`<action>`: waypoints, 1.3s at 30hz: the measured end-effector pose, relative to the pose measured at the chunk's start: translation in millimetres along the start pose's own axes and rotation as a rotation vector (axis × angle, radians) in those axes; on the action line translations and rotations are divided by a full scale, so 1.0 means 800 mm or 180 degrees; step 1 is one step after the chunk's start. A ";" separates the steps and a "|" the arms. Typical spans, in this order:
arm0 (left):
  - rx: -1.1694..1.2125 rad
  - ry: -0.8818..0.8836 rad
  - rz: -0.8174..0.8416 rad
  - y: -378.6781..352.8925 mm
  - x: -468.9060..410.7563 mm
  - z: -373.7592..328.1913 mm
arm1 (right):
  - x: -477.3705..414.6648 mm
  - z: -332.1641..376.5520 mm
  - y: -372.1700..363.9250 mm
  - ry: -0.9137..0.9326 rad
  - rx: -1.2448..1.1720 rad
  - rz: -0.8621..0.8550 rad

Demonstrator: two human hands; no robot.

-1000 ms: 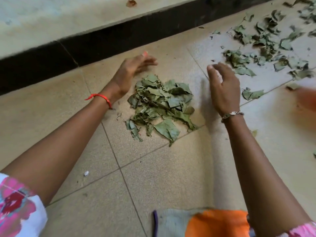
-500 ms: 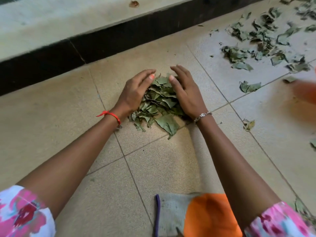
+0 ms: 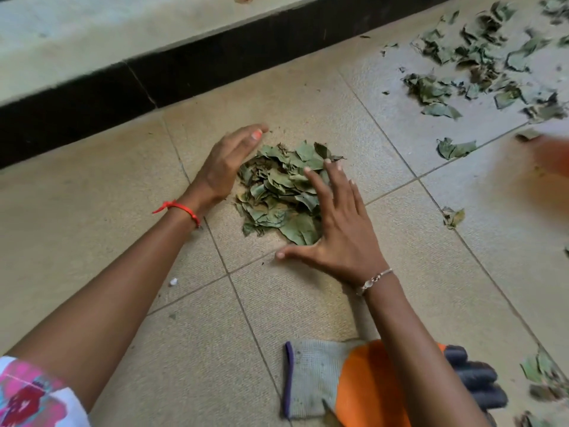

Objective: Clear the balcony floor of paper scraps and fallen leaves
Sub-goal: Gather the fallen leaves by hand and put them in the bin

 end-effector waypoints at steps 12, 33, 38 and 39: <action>-0.0505 -0.0416 -0.0435 -0.026 0.015 -0.016 | -0.060 -0.022 0.024 -0.0570 -0.0525 -0.0644; 0.3393 0.0554 -0.1095 -0.042 0.035 0.006 | -0.053 0.045 -0.007 -0.1112 -0.3591 -0.1777; 0.3853 0.0748 -0.0826 -0.046 0.034 0.005 | -0.065 0.069 0.000 -0.0870 -0.3062 -0.1509; 0.4009 0.0840 -0.0810 -0.049 0.035 0.006 | -0.070 0.071 -0.004 -0.0893 -0.2988 -0.1370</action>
Point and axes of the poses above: each hand's wrist, its own x-axis away from the middle knuckle, its own y-axis out of the back of the hand, z = x × y, the point moved 10 cm from there along -x, towards the middle knuckle, and after that the axes turned 1 degree about -y, right-handed, at the moved point
